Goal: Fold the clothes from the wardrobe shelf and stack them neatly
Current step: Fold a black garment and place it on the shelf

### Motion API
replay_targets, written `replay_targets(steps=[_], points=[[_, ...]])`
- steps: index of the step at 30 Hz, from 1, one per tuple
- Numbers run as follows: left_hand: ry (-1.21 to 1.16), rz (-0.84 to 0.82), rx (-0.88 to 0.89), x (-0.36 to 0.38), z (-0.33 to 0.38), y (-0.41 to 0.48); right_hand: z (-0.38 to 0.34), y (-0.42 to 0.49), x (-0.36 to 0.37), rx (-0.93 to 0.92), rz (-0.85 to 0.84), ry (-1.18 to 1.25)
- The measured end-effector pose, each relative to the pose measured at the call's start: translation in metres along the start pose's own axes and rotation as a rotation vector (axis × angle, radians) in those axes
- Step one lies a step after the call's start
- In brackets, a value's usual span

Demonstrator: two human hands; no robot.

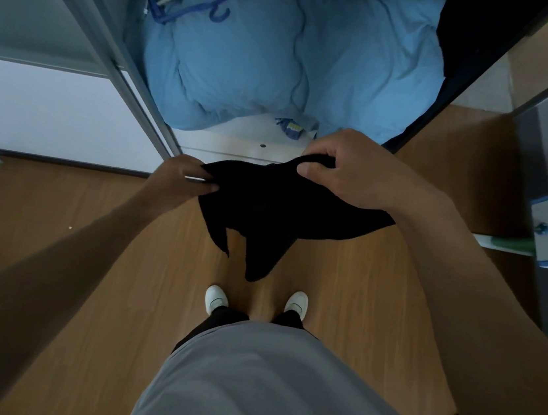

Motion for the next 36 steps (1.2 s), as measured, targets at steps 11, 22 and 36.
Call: replay_targets(steps=[11, 22, 36], points=[[-0.062, -0.194, -0.327, -0.035, -0.016, -0.013, 0.029, 0.008, 0.01, 0.145, -0.05, -0.132], [0.088, -0.013, -0.184, -0.042, 0.005, 0.003, 0.012, 0.008, 0.013, 0.203, -0.106, 0.061], [0.156, 0.061, -0.24, -0.036, 0.032, 0.032, 0.004, -0.008, 0.037, 0.282, -0.405, 0.14]])
Point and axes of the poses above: each hand's wrist, its own y-axis towards the middle knuckle, its own x-axis out of the palm, z = x × y, the point moved 4 cm from there along y, towards the middle knuckle, and after that the axes turned 1 degree about z, right-handed, at the moved point
